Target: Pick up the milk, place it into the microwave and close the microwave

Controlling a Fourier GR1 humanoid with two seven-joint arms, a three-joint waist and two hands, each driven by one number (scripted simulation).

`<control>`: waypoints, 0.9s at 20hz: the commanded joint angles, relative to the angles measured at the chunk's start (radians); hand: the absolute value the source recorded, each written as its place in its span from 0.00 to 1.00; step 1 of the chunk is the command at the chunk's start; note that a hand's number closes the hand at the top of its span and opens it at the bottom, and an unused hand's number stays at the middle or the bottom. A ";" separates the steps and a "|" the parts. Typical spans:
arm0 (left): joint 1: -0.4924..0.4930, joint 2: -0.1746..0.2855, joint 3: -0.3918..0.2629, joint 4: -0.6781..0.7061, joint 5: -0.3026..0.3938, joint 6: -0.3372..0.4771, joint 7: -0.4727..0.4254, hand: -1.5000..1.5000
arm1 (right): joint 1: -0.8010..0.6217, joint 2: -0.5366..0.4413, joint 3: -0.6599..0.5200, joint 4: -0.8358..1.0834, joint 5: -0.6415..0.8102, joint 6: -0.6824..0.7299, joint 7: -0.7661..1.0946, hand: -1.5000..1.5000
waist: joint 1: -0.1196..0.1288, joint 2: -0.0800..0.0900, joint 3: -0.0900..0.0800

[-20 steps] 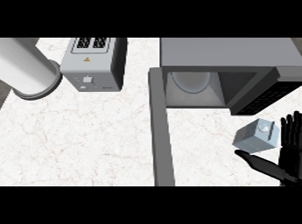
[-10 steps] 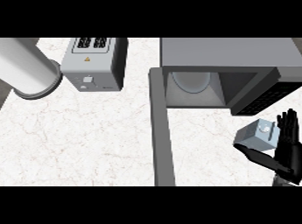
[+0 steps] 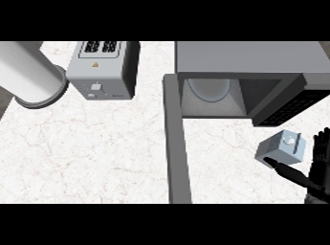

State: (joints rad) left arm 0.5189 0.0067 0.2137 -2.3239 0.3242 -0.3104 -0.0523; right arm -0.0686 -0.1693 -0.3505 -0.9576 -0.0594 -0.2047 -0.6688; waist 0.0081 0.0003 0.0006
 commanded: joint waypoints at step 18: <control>0.020 -0.006 0.005 0.019 0.020 -0.014 -0.010 0.00 | -0.110 -0.028 -0.006 0.189 -0.036 0.180 -0.292 1.00 | 0.005 -0.001 -0.001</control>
State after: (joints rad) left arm 0.5061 0.0036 0.2143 -2.3015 0.3301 -0.3175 -0.0445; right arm -0.1454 -0.1881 -0.3109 -0.7612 -0.1039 0.1126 -0.9202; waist 0.0078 -0.0003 0.0004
